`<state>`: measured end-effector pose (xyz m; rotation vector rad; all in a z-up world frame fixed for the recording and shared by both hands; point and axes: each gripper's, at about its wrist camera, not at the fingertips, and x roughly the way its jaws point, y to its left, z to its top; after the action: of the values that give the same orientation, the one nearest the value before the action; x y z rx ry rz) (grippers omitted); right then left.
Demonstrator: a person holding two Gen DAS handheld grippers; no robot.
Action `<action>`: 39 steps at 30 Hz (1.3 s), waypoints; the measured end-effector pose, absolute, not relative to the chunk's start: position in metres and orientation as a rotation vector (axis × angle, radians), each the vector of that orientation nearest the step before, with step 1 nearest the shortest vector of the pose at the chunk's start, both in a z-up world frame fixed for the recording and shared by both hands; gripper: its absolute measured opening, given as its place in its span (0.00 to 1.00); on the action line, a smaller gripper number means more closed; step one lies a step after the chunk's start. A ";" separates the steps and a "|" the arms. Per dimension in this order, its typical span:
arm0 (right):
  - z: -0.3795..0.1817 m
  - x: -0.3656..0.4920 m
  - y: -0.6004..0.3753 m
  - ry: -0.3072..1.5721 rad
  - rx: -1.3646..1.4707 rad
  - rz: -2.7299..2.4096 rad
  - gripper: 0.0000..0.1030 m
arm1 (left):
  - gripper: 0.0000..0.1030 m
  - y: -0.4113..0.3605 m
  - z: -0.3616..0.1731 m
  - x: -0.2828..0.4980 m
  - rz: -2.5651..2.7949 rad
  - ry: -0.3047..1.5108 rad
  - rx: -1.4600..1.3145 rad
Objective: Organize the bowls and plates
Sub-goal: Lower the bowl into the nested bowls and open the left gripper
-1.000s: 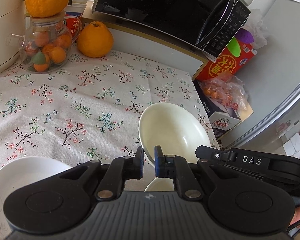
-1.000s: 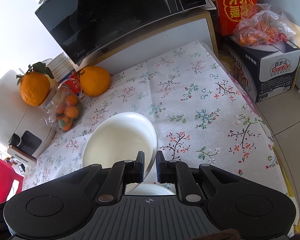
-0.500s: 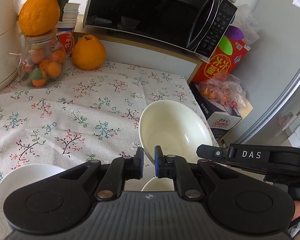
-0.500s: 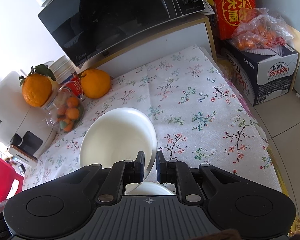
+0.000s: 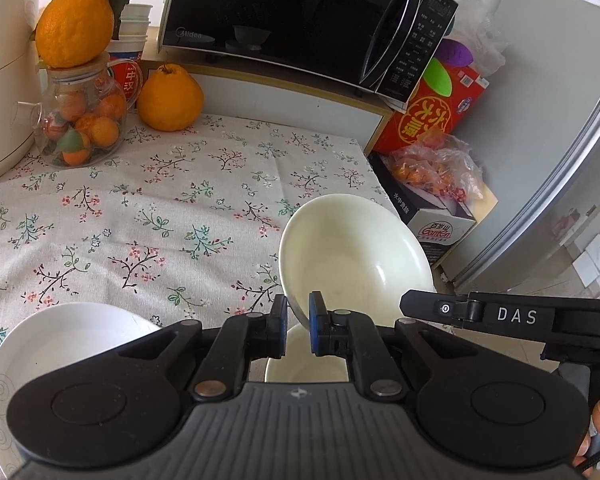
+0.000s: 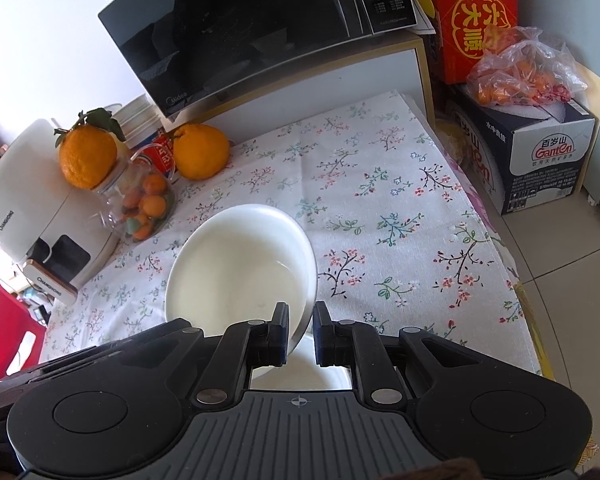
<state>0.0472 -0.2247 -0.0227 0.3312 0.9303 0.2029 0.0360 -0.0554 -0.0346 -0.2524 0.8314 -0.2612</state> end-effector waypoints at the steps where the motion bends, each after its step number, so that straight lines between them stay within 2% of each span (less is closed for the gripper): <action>1: -0.024 0.046 -0.225 0.937 0.325 0.202 0.13 | 0.09 -0.056 -0.035 0.034 -0.267 0.836 -0.251; 39: -0.033 0.008 -0.206 1.027 0.152 0.278 0.16 | 0.13 -0.060 -0.057 0.009 -0.230 0.964 -0.192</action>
<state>0.0077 -0.2060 -0.0333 0.1521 1.0273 0.2782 0.0093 -0.0603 -0.0572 -0.1920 0.9637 -0.2299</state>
